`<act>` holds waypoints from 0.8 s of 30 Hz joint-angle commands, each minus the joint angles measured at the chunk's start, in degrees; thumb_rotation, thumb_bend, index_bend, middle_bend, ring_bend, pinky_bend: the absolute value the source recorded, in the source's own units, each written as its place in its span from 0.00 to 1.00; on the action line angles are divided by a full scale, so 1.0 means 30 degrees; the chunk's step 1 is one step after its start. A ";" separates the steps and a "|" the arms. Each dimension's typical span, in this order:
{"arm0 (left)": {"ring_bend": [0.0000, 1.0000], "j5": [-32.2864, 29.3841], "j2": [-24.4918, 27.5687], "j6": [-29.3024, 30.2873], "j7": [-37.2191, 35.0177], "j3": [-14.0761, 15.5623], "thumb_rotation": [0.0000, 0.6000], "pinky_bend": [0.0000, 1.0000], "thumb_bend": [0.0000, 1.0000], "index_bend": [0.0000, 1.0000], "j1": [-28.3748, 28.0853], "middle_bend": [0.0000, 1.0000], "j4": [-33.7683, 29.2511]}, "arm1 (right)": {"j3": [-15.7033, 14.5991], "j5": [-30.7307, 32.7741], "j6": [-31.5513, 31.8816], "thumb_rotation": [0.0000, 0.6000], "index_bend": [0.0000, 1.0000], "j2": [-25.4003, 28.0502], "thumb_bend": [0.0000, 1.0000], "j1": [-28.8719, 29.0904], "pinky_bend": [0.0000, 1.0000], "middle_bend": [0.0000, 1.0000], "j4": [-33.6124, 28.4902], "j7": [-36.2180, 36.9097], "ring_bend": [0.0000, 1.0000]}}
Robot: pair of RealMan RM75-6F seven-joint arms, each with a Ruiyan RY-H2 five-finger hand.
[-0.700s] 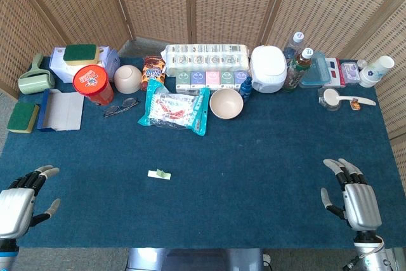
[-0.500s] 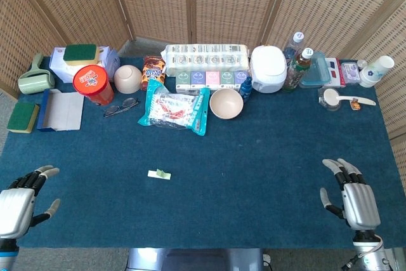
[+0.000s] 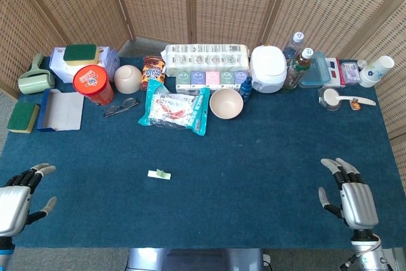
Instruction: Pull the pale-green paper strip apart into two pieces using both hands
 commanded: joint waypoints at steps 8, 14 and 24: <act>0.27 -0.0634 0.0665 -0.2231 0.0224 -0.0927 1.00 0.30 0.26 0.24 -0.1806 0.23 -0.0418 | 0.0039 0.0385 -0.0101 1.00 0.17 -0.0109 0.48 -0.0075 0.16 0.24 0.0158 -0.0003 0.12; 0.39 -0.1185 0.0952 -0.4399 -0.0120 -0.1693 1.00 0.39 0.26 0.24 -0.3544 0.32 -0.0495 | -0.0008 0.0501 -0.0026 1.00 0.17 -0.0211 0.48 -0.0206 0.16 0.24 0.0113 -0.0076 0.13; 0.97 -0.1115 0.0335 -0.8174 0.0047 -0.2436 1.00 0.98 0.26 0.24 -0.6715 0.87 0.0829 | -0.0037 0.0446 -0.0090 1.00 0.17 -0.0092 0.48 -0.0202 0.16 0.24 -0.0197 -0.0242 0.18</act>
